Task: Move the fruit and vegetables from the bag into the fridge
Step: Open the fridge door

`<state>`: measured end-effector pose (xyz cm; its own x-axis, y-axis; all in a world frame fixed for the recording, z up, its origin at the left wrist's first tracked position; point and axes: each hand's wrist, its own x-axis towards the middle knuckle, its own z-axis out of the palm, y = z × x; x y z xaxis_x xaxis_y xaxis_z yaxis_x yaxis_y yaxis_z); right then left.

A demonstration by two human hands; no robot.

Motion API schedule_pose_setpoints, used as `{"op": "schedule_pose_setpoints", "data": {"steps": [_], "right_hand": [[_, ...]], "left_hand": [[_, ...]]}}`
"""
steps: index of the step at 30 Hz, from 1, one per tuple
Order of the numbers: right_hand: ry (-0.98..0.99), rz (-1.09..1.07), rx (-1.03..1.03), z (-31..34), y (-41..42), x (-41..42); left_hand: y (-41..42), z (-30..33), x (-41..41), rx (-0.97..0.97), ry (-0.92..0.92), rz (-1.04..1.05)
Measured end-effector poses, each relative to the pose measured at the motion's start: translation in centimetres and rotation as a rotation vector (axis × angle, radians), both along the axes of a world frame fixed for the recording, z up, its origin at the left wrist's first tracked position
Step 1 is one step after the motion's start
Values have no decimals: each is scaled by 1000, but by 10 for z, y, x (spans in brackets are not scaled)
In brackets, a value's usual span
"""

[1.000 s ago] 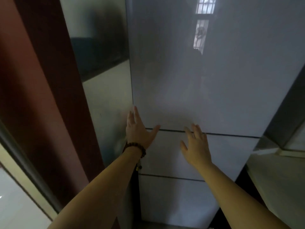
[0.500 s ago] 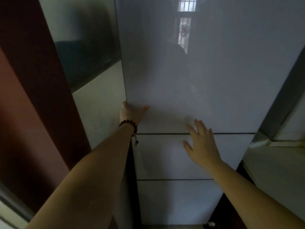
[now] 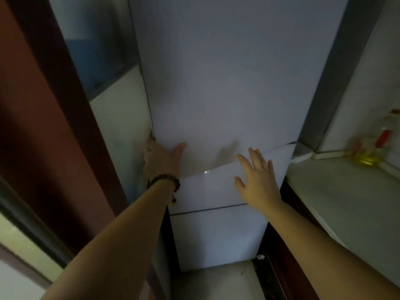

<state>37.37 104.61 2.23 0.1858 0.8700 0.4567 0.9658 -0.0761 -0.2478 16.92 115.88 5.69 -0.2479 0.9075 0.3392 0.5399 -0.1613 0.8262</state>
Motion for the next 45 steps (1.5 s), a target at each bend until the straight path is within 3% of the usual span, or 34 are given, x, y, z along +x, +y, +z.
{"op": "schedule_pose_setpoints", "data": {"steps": [5, 11, 24, 28, 31, 34, 37, 45], "right_hand": [[3, -24, -13, 9, -53, -1], [9, -34, -24, 7, -152, 7], [26, -275, -13, 15, -343, 76], [42, -375, -9, 19, -373, 100], [62, -423, -18, 19, -388, 112], [86, -469, -15, 18, -397, 121], [100, -512, -20, 17, -401, 129], [148, -629, -3, 20, -396, 150]], "left_hand": [[-81, -3, 6, 21, 112, -27], [-194, -4, 34, 98, 6, -98], [-365, -2, 163, 94, 103, -492], [-380, 4, 177, 401, 224, -595], [-365, 13, 178, 593, 214, -495], [-338, 20, 180, 475, 269, -504], [-310, 15, 189, 295, 479, -638], [-306, 29, 250, 447, 664, -924]]}}
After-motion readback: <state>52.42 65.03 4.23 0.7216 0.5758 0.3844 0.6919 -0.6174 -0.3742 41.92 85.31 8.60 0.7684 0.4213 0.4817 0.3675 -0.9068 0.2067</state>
